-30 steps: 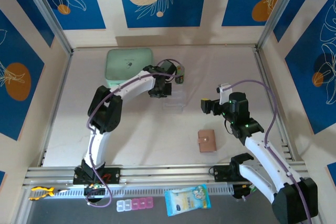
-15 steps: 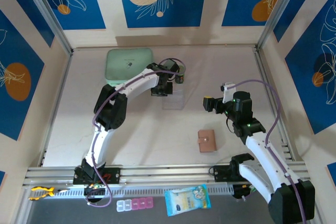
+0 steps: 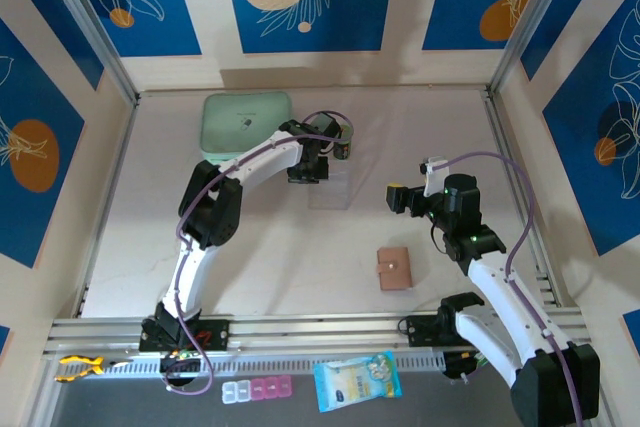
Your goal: Take the credit cards out of the card holder
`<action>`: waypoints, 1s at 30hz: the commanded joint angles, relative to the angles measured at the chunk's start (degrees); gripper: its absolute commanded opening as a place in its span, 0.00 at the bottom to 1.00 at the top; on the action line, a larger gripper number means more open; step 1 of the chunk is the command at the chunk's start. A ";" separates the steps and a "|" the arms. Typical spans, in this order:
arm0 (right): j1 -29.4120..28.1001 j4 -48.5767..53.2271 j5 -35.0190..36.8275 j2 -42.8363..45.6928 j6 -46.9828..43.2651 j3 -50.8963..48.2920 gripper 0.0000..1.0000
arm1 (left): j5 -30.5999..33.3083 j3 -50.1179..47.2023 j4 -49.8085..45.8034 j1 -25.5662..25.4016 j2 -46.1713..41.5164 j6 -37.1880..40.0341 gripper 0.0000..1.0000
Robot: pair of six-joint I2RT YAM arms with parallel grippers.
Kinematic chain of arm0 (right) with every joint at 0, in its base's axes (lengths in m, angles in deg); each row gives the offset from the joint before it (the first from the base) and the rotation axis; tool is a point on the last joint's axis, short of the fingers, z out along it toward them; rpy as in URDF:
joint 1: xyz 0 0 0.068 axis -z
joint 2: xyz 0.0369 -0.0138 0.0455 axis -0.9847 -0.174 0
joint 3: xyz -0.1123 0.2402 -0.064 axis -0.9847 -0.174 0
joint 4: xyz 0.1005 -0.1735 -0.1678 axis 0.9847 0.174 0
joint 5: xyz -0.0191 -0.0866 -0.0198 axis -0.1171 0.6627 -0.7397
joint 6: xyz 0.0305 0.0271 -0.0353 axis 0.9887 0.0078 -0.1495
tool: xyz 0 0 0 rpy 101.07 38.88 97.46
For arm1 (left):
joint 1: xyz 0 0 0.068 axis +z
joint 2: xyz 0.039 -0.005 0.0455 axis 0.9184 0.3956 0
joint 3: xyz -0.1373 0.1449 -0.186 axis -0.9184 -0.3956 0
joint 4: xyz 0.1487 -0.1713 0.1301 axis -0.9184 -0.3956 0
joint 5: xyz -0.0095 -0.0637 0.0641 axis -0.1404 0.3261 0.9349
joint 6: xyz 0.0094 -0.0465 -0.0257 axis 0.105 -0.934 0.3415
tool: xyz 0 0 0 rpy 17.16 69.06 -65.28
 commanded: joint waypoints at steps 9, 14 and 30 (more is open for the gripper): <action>0.22 0.03 -0.91 0.95 0.84 -0.47 0.96 | -0.67 -1.04 -0.06 0.56 -0.59 0.93 0.11; 0.08 0.37 -0.79 1.03 0.93 -0.32 0.96 | -0.67 -1.39 0.10 0.59 -1.29 1.07 0.13; -2.04 2.37 0.92 1.91 0.84 0.42 0.96 | -1.07 -2.99 0.63 0.60 -4.39 1.66 0.15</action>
